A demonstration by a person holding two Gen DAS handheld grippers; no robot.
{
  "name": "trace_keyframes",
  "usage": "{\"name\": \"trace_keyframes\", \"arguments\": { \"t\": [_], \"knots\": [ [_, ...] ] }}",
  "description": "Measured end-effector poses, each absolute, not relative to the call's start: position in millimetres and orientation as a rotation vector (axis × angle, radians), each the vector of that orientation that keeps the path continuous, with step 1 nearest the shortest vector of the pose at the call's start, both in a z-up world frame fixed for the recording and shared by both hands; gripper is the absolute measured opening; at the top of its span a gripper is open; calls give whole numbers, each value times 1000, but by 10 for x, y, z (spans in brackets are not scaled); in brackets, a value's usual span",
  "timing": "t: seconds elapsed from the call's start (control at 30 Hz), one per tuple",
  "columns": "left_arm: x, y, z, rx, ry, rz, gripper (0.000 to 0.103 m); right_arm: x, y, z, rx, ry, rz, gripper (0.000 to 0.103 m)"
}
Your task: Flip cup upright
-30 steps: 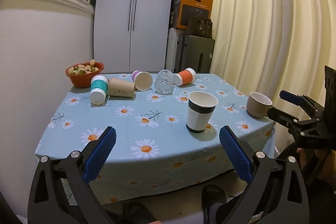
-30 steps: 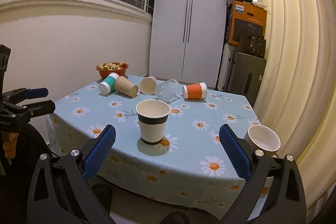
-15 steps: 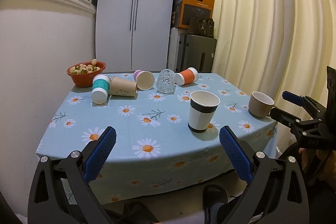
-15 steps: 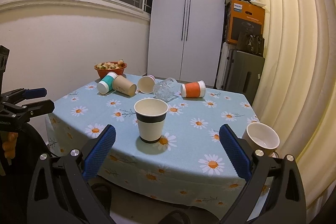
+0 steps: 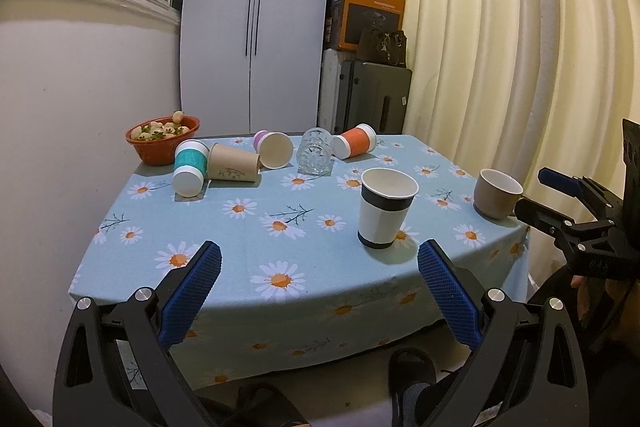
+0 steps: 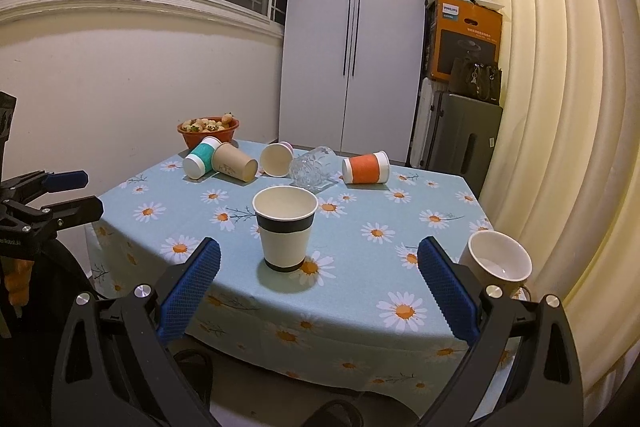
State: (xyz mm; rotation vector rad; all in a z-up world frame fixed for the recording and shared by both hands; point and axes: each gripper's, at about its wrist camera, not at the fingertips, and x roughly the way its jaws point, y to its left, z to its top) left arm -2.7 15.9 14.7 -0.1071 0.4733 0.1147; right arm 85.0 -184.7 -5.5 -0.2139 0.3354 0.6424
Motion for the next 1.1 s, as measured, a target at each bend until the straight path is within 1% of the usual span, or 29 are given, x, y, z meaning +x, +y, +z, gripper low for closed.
{"name": "trace_keyframes", "arguments": {
  "t": [1.1],
  "knots": [
    [-15, 117, 143, -93, 480, 109, 96, 850, -1823, -103, -217, 339, 646, 98]
  ]
}}
